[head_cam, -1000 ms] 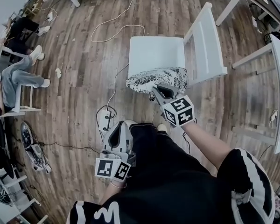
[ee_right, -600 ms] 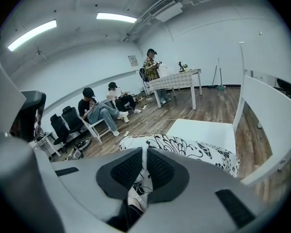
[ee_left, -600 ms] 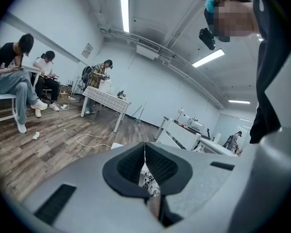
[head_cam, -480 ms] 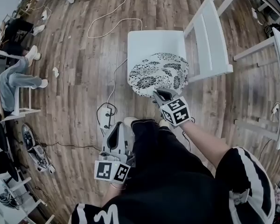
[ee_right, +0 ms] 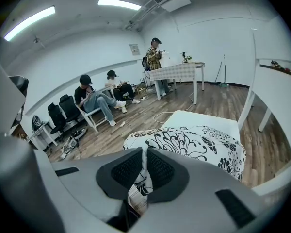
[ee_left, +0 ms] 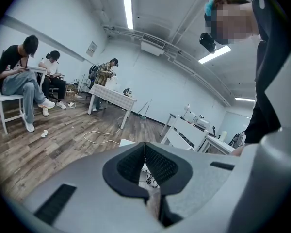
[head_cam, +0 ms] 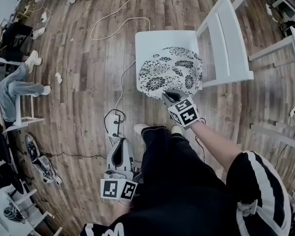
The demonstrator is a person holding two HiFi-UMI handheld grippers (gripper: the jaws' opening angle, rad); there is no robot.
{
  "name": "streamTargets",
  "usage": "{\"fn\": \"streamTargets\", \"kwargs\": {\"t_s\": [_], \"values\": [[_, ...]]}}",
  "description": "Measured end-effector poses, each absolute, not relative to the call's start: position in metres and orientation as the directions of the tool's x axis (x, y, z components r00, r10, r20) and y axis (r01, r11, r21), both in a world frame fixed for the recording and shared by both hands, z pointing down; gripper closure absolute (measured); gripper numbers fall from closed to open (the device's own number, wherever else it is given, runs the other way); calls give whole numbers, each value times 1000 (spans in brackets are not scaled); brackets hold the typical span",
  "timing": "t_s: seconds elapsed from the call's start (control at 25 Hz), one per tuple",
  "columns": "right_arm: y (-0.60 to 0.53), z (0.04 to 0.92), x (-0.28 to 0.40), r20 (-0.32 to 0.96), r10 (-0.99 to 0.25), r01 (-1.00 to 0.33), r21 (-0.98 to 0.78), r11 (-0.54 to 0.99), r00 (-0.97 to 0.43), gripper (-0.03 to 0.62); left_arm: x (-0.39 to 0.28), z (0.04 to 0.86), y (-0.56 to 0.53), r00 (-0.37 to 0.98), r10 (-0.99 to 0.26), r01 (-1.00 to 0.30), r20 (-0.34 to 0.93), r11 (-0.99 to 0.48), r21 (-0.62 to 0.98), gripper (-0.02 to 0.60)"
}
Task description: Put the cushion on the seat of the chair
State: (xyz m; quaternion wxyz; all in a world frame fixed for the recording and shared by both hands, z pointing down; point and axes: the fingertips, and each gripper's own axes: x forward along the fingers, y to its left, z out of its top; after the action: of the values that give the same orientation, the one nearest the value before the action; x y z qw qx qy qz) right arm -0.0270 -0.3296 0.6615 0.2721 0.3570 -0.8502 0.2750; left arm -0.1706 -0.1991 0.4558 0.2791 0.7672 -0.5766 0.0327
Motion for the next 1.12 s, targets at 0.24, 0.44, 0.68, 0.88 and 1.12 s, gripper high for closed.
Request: {"fn": "streamTargets", "kwargs": {"t_s": [0.24, 0.44, 0.68, 0.88, 1.12], "values": [[-346, 677, -40, 666, -456, -756, -257, 603, -590, 554, -178, 458, -200, 335, -864, -915, 376, -204, 347, 574], [-358, 693, -49, 676, -452, -759, -252, 600, -582, 554, -189, 458, -199, 315, -870, -933, 379, -211, 291, 574], [-377, 712, -61, 690, -447, -763, -242, 599, -569, 554, -204, 468, -199, 285, -876, -939, 388, -173, 298, 574], [-393, 723, -68, 696, -448, -766, -233, 599, -561, 554, -207, 476, -206, 282, -877, -938, 389, -167, 304, 574], [-407, 737, -74, 701, -449, -772, -232, 591, -554, 554, -210, 483, -216, 278, -882, -935, 379, -159, 317, 574]]}}
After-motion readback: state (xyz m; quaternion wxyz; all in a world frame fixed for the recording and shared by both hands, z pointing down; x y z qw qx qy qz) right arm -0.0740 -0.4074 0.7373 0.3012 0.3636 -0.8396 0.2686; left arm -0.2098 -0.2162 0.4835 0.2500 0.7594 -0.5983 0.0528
